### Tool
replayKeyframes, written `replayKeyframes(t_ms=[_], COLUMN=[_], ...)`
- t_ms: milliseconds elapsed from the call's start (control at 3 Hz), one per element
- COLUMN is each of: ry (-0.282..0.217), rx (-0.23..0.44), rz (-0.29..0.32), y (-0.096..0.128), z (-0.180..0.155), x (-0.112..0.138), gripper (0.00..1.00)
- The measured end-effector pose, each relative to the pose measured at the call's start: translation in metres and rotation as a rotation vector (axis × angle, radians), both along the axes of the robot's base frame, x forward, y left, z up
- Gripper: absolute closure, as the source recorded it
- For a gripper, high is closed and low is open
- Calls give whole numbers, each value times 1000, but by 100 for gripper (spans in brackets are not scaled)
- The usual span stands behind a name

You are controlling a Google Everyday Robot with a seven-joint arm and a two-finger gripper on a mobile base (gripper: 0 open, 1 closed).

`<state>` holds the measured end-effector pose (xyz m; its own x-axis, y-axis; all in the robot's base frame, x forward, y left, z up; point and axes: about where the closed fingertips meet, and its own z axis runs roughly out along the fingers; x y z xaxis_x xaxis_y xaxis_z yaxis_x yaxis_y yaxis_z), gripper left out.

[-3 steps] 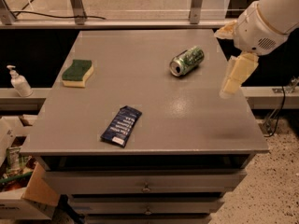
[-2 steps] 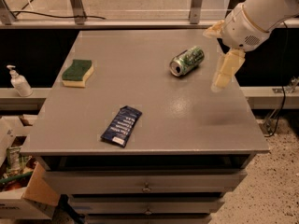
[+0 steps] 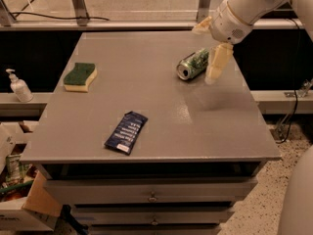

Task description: Pick green can

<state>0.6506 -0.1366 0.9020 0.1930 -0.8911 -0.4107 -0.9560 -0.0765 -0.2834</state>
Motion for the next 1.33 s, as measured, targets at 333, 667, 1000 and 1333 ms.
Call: replayKeyframes(t_ms=[333,667,1000,1333], ry=[0,-13,-44,-98], rx=[0,-14,-63,-147], rz=[0,46,94,146], y=[0,2,-3,-4], z=[0,-5,-15,-25], x=[0,4,20,40], gripper=[0,0,0,0])
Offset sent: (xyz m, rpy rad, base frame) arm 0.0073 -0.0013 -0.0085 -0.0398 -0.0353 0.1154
